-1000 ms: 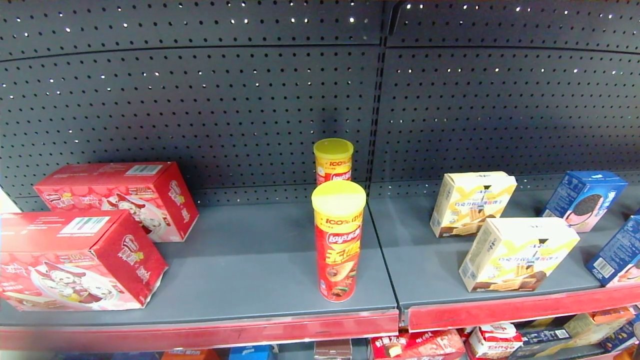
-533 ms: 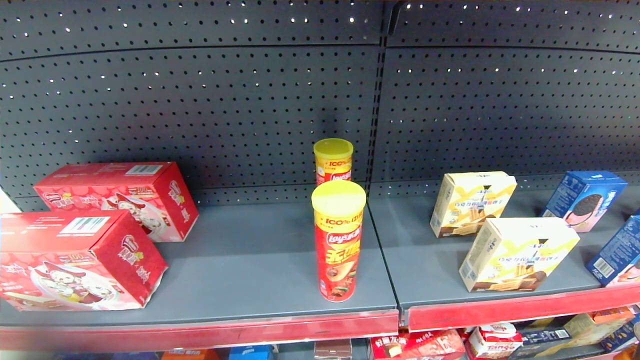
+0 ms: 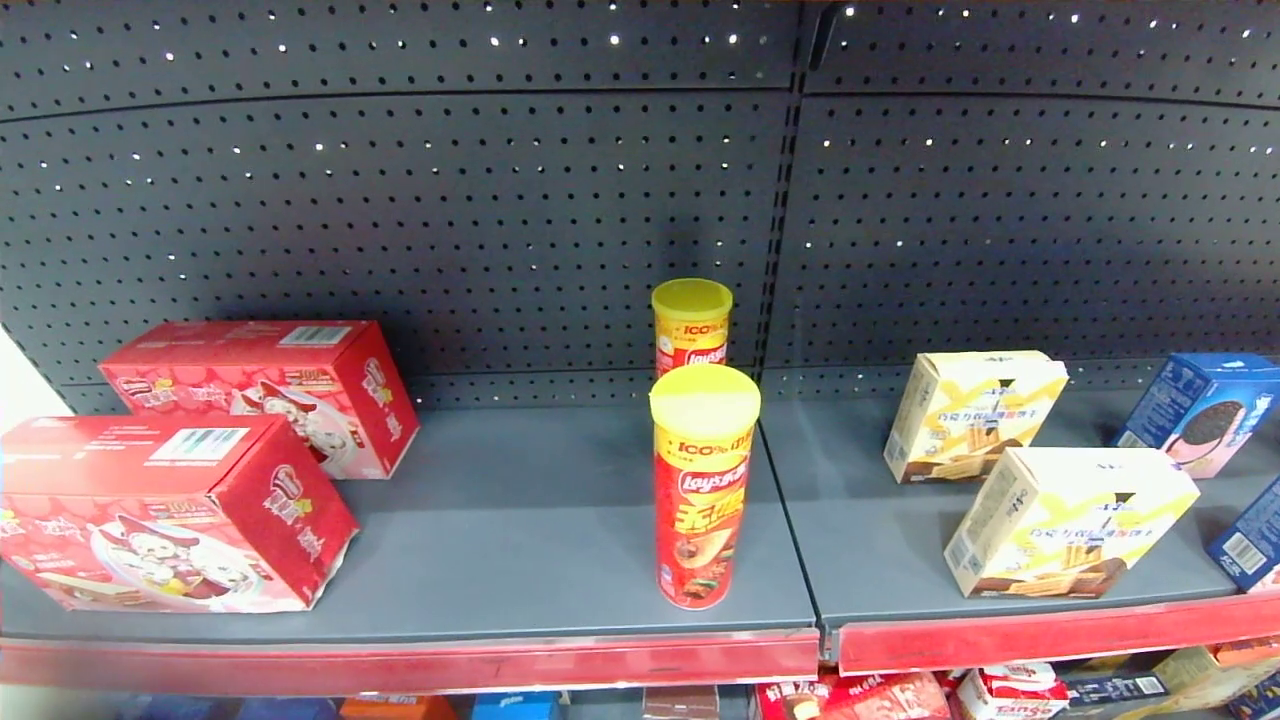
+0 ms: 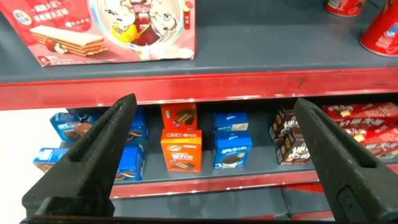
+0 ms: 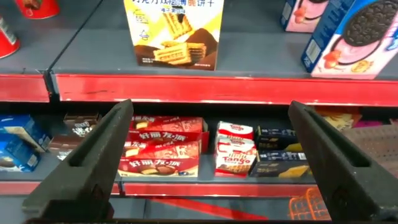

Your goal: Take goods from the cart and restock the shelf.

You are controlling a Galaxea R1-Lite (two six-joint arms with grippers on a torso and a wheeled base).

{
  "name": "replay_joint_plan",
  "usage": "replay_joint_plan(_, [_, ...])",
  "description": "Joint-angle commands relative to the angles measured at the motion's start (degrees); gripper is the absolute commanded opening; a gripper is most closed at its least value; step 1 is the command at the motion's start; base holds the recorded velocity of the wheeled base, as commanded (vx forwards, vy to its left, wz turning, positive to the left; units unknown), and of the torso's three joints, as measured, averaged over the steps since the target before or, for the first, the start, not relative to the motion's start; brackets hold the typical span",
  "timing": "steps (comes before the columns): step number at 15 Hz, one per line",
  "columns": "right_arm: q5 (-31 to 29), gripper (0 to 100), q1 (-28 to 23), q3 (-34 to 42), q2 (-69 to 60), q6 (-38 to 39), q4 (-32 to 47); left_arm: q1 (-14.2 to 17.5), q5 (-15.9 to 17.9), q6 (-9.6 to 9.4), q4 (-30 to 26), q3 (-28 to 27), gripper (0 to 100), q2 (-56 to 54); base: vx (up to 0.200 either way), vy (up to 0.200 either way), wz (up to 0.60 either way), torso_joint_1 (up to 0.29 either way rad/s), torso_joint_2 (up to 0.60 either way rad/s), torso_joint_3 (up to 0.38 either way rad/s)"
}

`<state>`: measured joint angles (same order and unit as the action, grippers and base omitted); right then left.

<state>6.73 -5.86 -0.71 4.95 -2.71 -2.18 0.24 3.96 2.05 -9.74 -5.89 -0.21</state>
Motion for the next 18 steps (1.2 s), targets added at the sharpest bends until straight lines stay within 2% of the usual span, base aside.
replay_joint_plan(1, [0.04, 100, -0.02, 0.00, 0.24, 0.07, -0.02, 0.02, -0.01, 0.24, 0.34, 0.09, 100, 0.21, 0.000, 0.000, 0.00, 0.000, 0.00, 0.000])
replay_joint_plan(10, [0.04, 100, -0.02, 0.00, 0.24, -0.02, 0.07, 0.02, -0.01, -0.03, 0.34, 0.18, 100, 0.21, 0.000, 0.000, 0.00, 0.000, 0.00, 0.000])
replay_joint_plan(11, [0.04, 100, -0.02, 0.00, 0.24, -0.02, -0.02, 0.02, 0.08, -0.55, 0.34, 0.18, 100, 0.21, 0.000, 0.000, 0.00, 0.000, 0.00, 0.000])
replay_joint_plan(13, [0.21, 100, -0.02, 0.00, 0.24, -0.63, -0.02, 0.02, -0.01, -3.72, 0.34, 0.18, 100, 0.21, 0.000, 0.000, 0.00, 0.000, 0.00, 0.000])
replay_joint_plan(14, [0.21, 100, -0.02, 0.00, 0.24, -0.72, -0.02, 0.02, -0.01, -4.51, 0.34, 0.18, 100, 0.21, 0.000, 0.000, 0.00, 0.000, 0.00, 0.000])
replay_joint_plan(18, [0.04, 100, -0.02, 0.00, 0.24, -0.72, -0.10, 0.02, -0.09, -4.68, 0.42, 0.53, 100, 0.21, 0.000, 0.000, 0.00, 0.000, 0.00, 0.000])
